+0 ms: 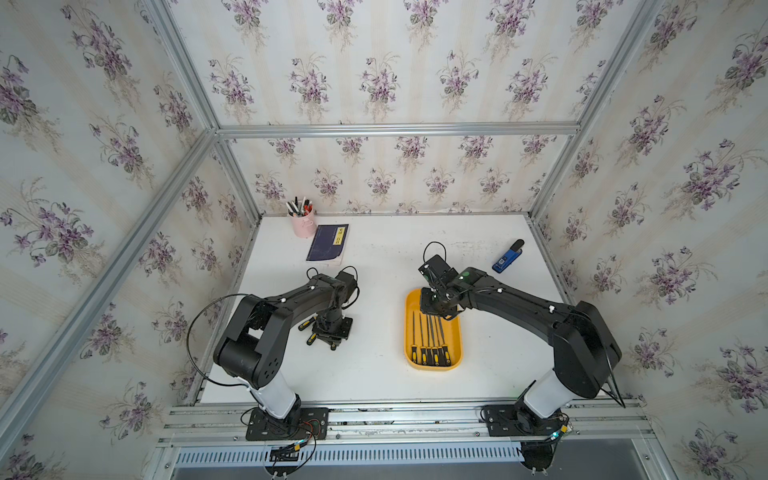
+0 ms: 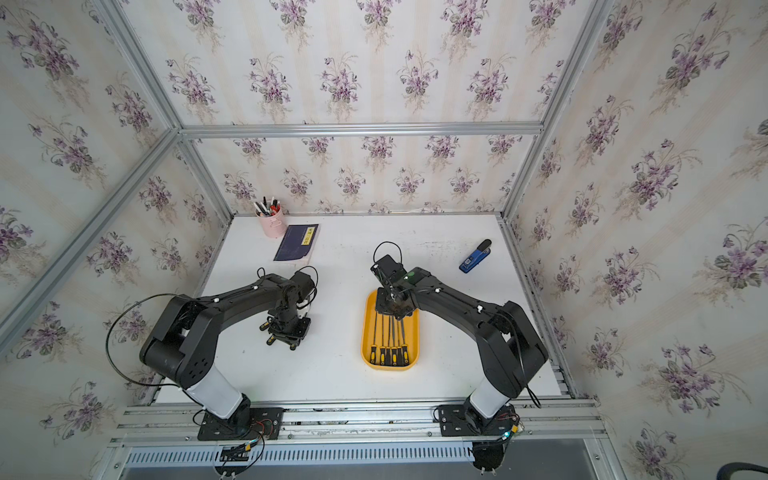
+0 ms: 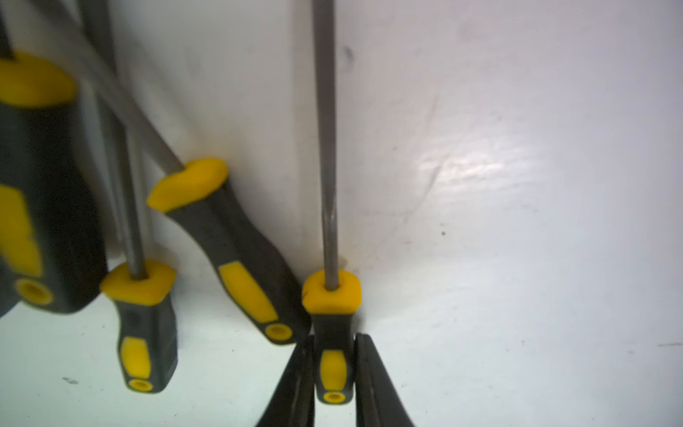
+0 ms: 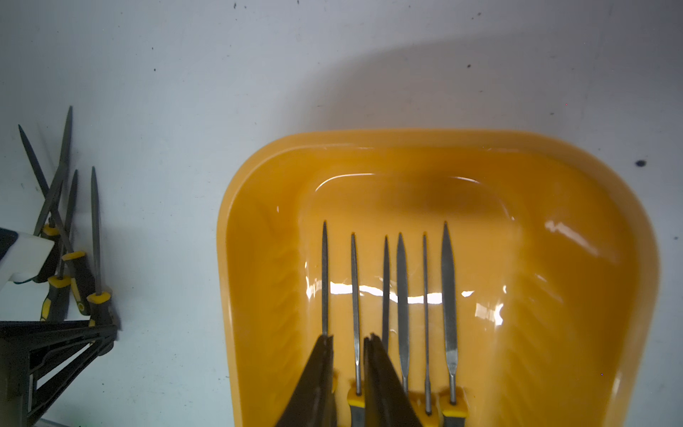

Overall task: Put the file tool into the storage box
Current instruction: Pick up the file tool from the center of the board.

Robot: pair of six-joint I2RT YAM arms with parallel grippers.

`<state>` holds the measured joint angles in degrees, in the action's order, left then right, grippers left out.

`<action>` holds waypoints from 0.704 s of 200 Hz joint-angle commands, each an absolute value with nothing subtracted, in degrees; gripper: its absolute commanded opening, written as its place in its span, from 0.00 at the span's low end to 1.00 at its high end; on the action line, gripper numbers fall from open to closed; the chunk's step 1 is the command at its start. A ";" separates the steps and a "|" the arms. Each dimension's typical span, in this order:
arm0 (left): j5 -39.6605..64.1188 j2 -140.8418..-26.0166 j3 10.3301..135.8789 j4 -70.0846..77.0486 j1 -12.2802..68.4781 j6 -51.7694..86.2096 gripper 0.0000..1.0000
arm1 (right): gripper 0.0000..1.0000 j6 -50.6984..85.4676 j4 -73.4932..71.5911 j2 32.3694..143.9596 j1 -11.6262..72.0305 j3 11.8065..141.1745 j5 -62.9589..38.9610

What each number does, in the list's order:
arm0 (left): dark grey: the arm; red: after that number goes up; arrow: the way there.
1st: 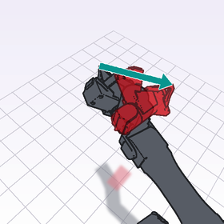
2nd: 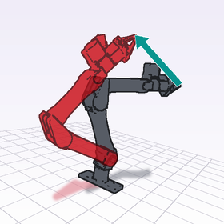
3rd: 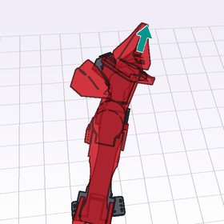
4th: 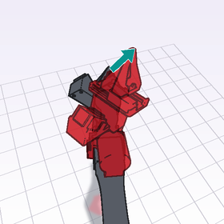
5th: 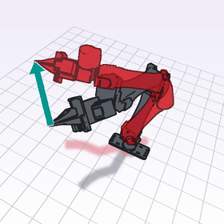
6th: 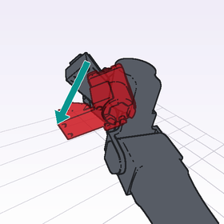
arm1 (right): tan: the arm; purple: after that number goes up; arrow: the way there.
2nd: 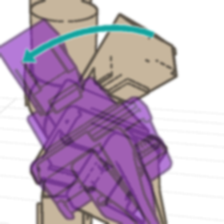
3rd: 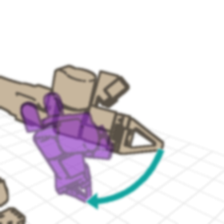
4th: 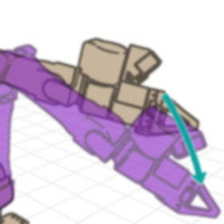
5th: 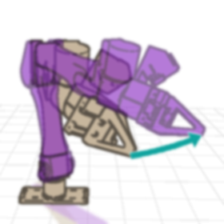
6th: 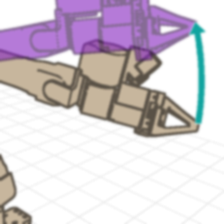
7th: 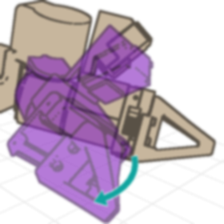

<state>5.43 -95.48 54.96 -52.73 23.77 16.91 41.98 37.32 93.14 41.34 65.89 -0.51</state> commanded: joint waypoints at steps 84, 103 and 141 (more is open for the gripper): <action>25.77 -86.55 69.05 -60.26 26.50 15.31 0.13 | 0.32 49.68 26.19 86.93 36.19 66.51 -11.24; 30.31 -86.85 72.34 -59.81 27.84 15.72 0.13 | 0.33 52.38 20.01 85.46 35.82 65.21 -14.49; 33.38 -88.89 75.85 -58.42 31.43 17.21 0.11 | 0.33 54.14 15.30 87.33 36.79 66.32 -17.27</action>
<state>29.28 -87.59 74.35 -58.67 29.85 16.53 51.51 21.06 86.17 36.05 65.43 -14.15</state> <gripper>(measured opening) 0.194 0.329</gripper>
